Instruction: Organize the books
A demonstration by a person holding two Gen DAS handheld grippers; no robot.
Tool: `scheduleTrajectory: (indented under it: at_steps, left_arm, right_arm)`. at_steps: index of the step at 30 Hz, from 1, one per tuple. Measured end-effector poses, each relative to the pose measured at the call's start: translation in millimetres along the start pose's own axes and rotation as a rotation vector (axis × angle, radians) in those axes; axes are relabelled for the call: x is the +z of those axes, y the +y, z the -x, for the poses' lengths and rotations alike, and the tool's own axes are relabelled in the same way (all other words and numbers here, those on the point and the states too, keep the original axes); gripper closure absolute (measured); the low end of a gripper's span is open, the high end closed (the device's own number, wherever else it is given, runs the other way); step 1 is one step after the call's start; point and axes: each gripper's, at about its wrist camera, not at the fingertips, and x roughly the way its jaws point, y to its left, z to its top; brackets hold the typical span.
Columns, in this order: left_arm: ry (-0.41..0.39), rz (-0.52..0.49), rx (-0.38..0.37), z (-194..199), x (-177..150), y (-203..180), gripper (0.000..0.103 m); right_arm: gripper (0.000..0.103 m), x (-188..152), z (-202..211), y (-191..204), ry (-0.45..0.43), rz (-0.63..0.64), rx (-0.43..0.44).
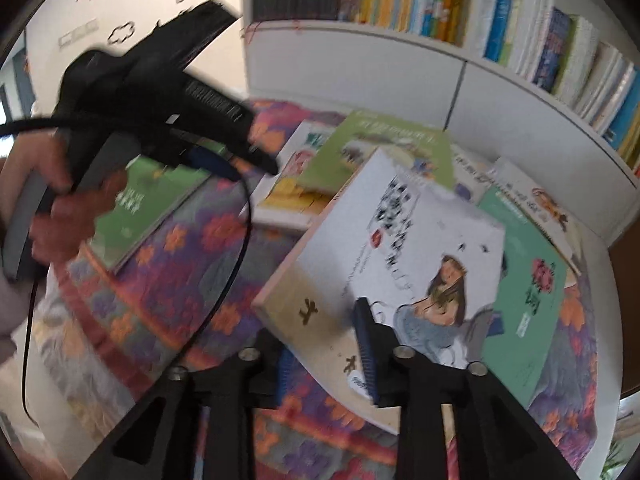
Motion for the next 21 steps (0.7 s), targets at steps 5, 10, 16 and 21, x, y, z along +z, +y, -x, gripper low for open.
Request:
scheduleTrajectory:
  at_steps: [5,10,16,21]
  left_arm:
    - [0.011,-0.029,-0.012,-3.9,0.2,-6.2,0.057]
    - [-0.014,-0.036,-0.032,1.3,-2.3,-15.5,0.057]
    - [-0.135,-0.005,-0.102,30.7,-5.5,-42.6,0.057]
    - [-0.174,-0.09,-0.115,49.5,-32.7,-97.6,0.053]
  right_arm:
    - [0.06,-19.1,11.0,-6.8,0.008,-0.101,0.201]
    - [0.06,-33.2,50.7,-37.7,-0.077,-0.196,0.226]
    - [0.058,-27.7,110.4,-44.8,-0.098,-0.057,0.024]
    - [0.052,-30.5,144.6,-43.9,-0.132,-0.02,-0.195]
